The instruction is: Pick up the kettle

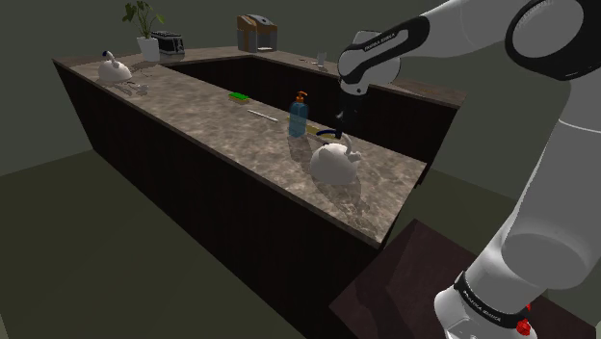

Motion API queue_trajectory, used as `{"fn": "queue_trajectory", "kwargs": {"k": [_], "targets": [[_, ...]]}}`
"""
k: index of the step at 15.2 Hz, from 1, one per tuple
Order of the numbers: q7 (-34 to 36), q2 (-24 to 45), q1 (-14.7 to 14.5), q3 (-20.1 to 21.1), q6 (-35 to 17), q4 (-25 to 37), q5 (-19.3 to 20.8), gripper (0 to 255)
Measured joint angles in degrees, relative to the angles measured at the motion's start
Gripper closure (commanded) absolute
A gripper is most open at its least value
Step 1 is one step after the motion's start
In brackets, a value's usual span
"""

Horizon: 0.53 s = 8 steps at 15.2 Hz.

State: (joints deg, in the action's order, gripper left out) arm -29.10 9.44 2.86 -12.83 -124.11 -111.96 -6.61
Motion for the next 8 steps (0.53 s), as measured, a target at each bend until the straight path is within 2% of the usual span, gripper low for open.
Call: {"fn": "queue_trajectory", "kwargs": {"k": [8], "targets": [[0.6, -1.3, -0.1, -0.1, 4.2, 2.8, 0.6, 255]]}}
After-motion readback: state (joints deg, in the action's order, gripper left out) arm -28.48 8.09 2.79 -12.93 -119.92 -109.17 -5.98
